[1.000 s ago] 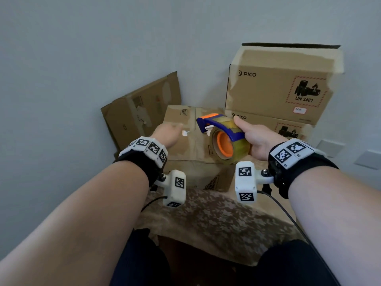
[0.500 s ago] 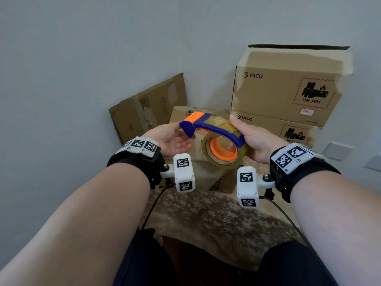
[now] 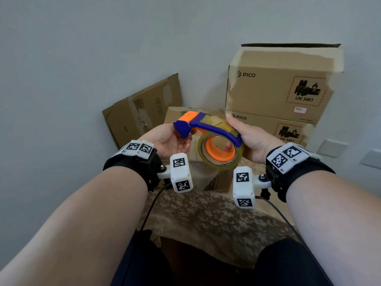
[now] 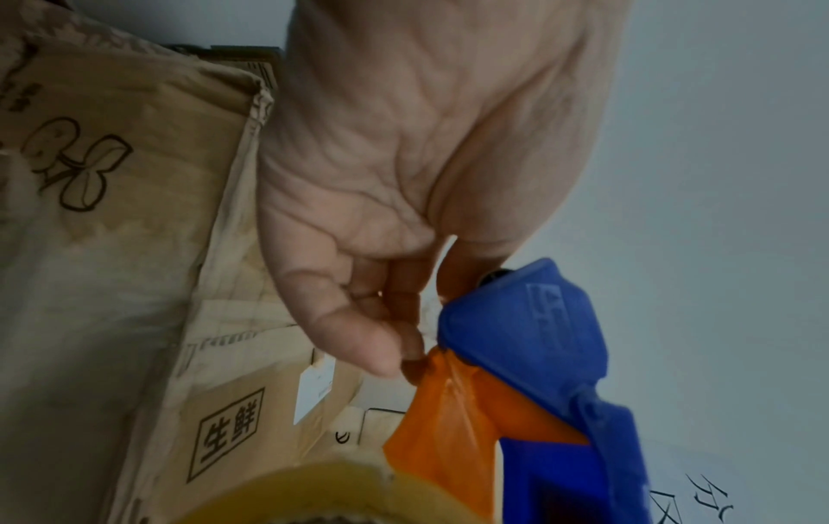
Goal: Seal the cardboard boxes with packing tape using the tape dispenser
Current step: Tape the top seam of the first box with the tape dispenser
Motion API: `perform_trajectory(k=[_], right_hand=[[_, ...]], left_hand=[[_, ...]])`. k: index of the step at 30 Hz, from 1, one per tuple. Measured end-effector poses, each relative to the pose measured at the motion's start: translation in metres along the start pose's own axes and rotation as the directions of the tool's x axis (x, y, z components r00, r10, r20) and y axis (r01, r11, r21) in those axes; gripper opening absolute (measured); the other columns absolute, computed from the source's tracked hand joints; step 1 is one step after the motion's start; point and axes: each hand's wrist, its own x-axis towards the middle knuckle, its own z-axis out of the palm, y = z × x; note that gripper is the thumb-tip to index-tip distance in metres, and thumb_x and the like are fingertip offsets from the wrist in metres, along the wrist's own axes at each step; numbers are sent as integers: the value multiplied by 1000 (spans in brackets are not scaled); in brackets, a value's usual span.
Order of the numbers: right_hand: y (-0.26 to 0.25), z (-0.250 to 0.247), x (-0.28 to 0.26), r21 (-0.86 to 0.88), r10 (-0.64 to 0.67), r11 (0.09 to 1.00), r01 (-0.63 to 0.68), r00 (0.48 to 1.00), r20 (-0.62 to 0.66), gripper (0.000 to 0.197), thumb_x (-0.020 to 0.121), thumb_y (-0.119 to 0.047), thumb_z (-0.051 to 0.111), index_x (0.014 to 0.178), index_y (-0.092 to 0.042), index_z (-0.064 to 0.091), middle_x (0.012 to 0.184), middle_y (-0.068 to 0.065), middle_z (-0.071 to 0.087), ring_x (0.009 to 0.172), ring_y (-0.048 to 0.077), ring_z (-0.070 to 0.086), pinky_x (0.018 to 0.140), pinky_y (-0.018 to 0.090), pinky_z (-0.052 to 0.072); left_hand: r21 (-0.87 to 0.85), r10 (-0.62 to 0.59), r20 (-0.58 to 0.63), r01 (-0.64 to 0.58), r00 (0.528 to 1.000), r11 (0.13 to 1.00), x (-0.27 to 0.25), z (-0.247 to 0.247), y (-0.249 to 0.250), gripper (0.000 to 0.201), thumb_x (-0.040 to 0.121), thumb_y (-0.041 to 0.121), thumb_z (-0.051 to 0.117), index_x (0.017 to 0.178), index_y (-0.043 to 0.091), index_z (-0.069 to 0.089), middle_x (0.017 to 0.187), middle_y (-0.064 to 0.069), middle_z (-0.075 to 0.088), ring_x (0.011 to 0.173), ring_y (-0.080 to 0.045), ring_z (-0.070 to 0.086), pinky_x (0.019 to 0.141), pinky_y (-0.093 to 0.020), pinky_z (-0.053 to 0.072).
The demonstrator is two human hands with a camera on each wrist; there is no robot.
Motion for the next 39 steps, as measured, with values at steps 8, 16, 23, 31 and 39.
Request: perform_trajectory(k=[8,16,23,31,39], right_hand=[[-3,-2,0,-2,-16,1000,16,1000,-16,41,85,-54,61,94,-15,68,80,6,61,62,15,55,50,22,50],[0,-8,0,-4,-11,1000,10,1000,-13,38,87,-53,59,92,-16,66,62,-1,59,47,10,53,51,21,49],[-1,-8,0,-12,-22,1000,22,1000,-3,48,84,-54,61,109,-14,64,74,3,60,56,12,54,52,23,50],[0,-9,-1,-20,-11,1000,11,1000,5,41,85,-54,60,99,-16,66,72,2,60,55,12,54,52,23,50],[1,-8,1,-108,-20,994,22,1000,16,51,72,-59,66,97,-14,67,76,4,62,61,13,56,55,23,49]], left_hand=[[4,-6,-82,7,997,1000,3,2,0,22,96,21,49,82,9,59,58,-2,59,58,-9,51,47,-16,50],[-64,4,-20,-5,1000,998,4,5,0,22,97,18,48,90,2,62,73,-9,69,66,-16,67,65,-23,55],[-93,28,-59,-34,998,995,10,4,-1,19,98,20,46,91,7,57,79,-5,58,70,-13,55,55,-23,56],[53,-20,-28,21,999,998,4,1,-3,36,96,27,47,81,6,72,71,-3,60,69,-12,55,64,-25,54],[104,20,-188,0,982,995,1,6,-5,15,95,10,50,84,7,59,70,-5,59,67,-14,55,60,-28,52]])
